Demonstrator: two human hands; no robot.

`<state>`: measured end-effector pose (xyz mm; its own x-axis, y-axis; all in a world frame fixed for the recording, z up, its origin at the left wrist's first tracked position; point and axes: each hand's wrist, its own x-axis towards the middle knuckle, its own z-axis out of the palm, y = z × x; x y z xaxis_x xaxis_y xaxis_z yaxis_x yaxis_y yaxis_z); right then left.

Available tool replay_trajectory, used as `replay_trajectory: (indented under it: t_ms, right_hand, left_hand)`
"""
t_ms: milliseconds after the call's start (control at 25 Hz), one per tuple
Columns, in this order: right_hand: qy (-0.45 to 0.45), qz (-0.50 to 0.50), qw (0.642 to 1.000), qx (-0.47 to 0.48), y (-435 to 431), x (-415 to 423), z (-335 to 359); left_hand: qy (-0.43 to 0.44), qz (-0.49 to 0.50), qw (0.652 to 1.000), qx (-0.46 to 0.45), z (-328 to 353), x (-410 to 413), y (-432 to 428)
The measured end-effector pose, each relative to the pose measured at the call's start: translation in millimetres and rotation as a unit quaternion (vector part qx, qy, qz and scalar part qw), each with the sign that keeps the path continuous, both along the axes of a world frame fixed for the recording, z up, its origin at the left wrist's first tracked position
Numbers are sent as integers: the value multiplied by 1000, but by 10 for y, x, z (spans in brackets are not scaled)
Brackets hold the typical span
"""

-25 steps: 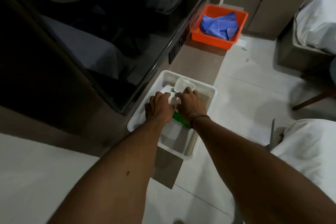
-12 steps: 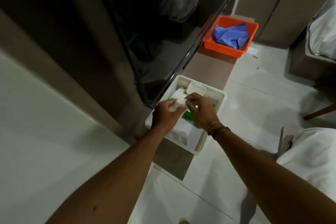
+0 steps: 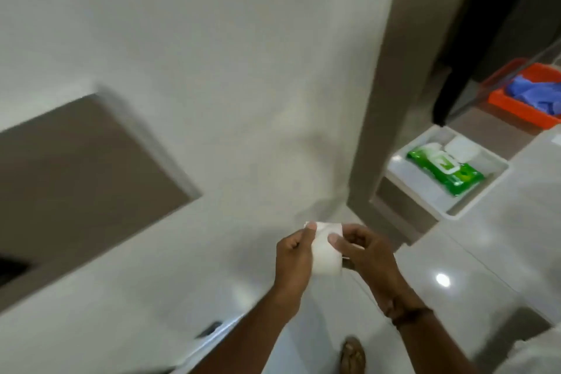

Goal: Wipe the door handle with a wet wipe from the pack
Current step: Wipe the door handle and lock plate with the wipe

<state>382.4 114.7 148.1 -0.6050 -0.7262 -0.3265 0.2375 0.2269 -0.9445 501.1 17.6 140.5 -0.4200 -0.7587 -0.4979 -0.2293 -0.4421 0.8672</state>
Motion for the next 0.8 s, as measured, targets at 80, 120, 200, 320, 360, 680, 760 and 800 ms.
replay_trajectory:
  t_ms: [80, 120, 200, 320, 360, 680, 760, 800]
  right_hand:
    - [18, 37, 999, 1, -125, 822, 82]
    - [35, 48, 998, 6, -178, 1193, 114]
    - [65, 91, 994, 4, -378, 2091, 210]
    - [17, 195, 981, -11, -676, 3357, 389]
    - [-3, 235, 972, -10, -795, 3759, 459]
    - [3, 348, 937, -41, -1524, 6049, 876]
    - [50, 309, 947, -74, -1627, 6299, 949]
    - [91, 273, 953, -98, -1679, 6385, 995]
  left_hand:
    - [-6, 21, 1000, 16, 177, 947, -30]
    - [0, 21, 1000, 13, 251, 1371, -24]
    - [8, 40, 999, -4, 355, 2374, -48]
    - [6, 141, 990, -31, 492, 3740, -115]
    - [13, 181, 983, -30, 528, 4160, -162]
    - [69, 348, 930, -99, 776, 6413, -462]
    - [44, 374, 918, -127, 810, 6685, -588]
    - [24, 393, 907, -150, 832, 6820, -674]
